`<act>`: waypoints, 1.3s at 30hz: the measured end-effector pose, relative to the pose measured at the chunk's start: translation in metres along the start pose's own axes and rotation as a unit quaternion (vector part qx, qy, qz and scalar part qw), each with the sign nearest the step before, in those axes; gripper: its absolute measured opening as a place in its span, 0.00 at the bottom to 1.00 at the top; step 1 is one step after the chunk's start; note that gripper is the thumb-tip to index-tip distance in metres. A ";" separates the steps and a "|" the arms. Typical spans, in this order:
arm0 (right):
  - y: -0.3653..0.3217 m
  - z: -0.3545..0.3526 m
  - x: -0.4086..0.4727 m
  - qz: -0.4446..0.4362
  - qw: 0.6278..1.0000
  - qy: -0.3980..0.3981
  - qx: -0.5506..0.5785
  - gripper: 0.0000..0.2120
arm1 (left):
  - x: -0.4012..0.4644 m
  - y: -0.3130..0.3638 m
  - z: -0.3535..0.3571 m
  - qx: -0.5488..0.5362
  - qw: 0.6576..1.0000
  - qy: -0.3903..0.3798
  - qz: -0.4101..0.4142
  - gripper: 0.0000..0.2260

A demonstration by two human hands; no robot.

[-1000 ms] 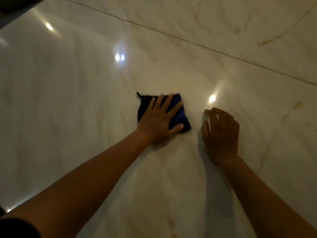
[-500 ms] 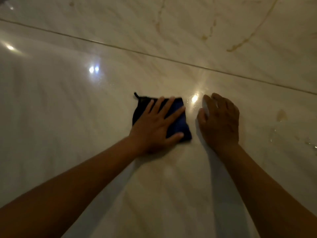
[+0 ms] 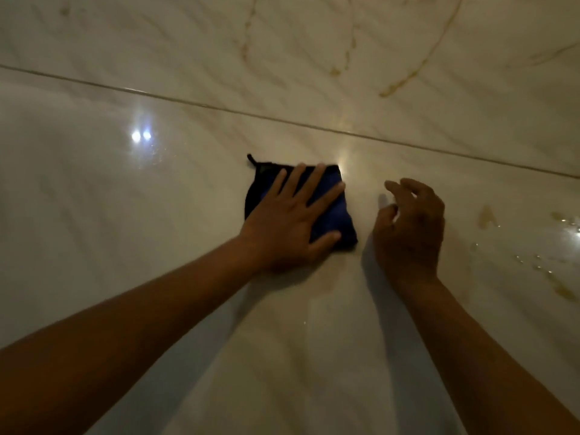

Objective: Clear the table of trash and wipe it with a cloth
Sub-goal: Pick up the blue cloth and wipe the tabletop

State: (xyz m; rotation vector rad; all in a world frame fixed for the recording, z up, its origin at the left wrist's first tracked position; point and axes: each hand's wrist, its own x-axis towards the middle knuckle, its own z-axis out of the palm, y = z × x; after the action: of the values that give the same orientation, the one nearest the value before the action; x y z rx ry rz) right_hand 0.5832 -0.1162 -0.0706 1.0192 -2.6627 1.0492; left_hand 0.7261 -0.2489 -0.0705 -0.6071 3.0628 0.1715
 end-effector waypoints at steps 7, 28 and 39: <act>0.005 0.000 0.001 -0.021 0.998 -0.005 -0.062 0.19 | 0.078 -0.023 -0.008 0.016 0.997 -0.018 -0.079 0.35; -0.023 -0.088 -0.199 -0.005 0.994 -0.109 0.002 0.19 | -0.133 0.056 0.006 -0.005 0.993 -0.033 -0.112 0.36; -0.026 -0.131 -0.296 -0.120 0.974 -0.184 0.050 0.19 | -0.402 0.224 0.021 -0.059 0.992 -0.029 -0.106 0.34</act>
State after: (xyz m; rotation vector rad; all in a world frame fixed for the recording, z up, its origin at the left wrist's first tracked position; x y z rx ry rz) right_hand 0.8089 0.1166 -0.0524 1.6548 -2.6761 1.0362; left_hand 1.0119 0.1118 -0.0536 -0.9092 2.9225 0.3623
